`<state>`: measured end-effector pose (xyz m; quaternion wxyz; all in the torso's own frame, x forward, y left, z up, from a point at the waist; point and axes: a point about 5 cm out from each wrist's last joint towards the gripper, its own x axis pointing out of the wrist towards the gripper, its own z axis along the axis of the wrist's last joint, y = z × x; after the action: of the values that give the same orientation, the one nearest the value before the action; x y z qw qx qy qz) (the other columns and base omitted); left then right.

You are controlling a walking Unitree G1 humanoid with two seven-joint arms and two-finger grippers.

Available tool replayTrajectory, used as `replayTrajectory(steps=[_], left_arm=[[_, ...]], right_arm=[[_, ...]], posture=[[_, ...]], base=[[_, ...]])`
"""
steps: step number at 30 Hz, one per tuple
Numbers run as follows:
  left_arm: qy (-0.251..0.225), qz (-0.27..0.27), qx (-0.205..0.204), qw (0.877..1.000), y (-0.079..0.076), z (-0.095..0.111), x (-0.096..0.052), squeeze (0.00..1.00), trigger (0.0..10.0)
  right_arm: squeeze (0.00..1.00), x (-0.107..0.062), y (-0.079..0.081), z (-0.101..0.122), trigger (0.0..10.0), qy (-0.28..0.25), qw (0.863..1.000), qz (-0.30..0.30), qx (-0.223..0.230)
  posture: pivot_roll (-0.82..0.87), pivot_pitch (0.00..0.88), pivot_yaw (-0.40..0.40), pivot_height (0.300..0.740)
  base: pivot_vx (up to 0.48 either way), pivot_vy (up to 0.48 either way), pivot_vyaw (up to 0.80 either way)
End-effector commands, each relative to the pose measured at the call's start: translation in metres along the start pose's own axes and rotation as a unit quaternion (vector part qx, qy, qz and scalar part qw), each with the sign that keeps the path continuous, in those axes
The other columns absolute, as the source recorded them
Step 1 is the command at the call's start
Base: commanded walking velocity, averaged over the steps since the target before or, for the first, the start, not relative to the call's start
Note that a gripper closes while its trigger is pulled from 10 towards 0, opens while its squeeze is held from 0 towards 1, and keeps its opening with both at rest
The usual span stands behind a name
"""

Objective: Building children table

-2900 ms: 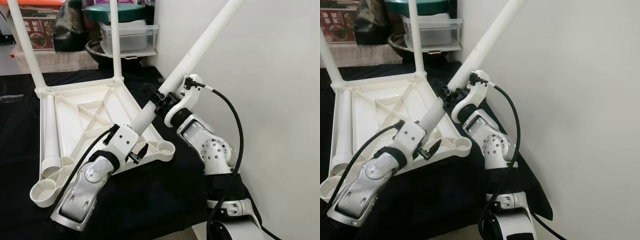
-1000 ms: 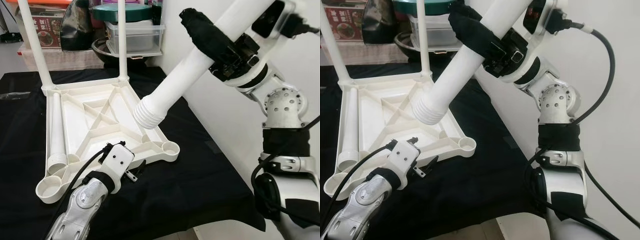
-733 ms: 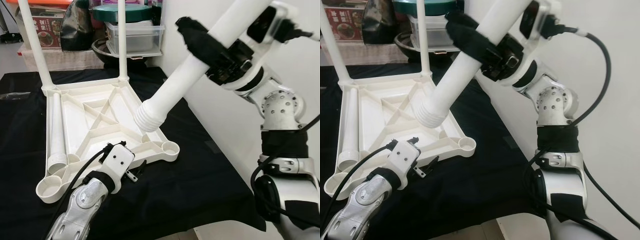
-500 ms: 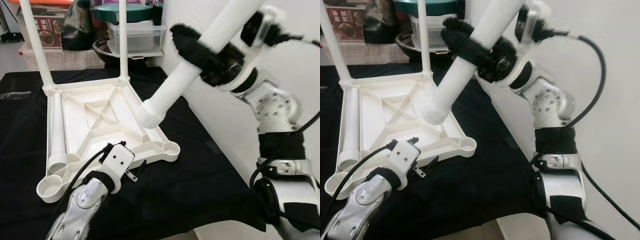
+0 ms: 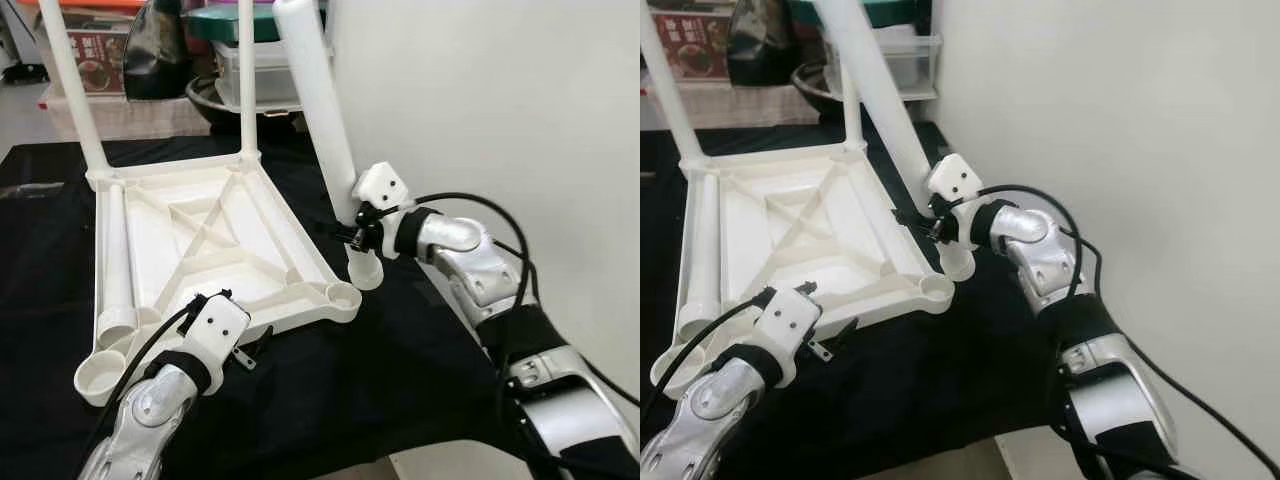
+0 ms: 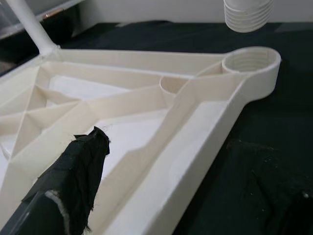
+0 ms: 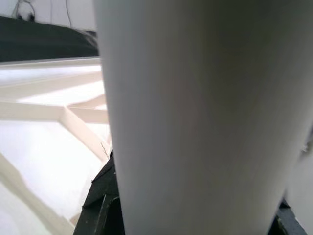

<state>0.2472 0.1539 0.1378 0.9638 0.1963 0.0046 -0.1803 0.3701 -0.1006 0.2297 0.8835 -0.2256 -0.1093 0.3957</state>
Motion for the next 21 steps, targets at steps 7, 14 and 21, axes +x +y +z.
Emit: replayTrajectory(steps=[7, 14, 21], left_arm=[[0.03, 0.07, 0.01, 0.997, 0.023, -0.011, -0.015, 0.0, 10.0], [0.028, 0.07, 0.011, 0.997, 0.022, -0.01, -0.014, 0.0, 10.0], [0.019, 0.066, 0.012, 0.998, 0.021, -0.006, -0.011, 0.0, 10.0]], right_arm=[[0.0, 0.004, 0.048, -0.046, 0.0, -0.011, 0.995, -0.071, -0.065], [0.0, 0.006, 0.056, -0.048, 0.0, -0.03, 0.995, -0.076, -0.062], [0.0, 0.011, 0.071, -0.053, 0.0, -0.062, 0.991, -0.088, 0.077]], posture=[[0.21, 0.0, -0.12, 0.74], [0.21, 0.0, -0.121, 0.74], [0.21, 0.0, -0.113, 0.74]], base=[[0.0, 0.0, 0.0], [0.0, 0.0, 0.0], [0.0, 0.0, 0.0]])
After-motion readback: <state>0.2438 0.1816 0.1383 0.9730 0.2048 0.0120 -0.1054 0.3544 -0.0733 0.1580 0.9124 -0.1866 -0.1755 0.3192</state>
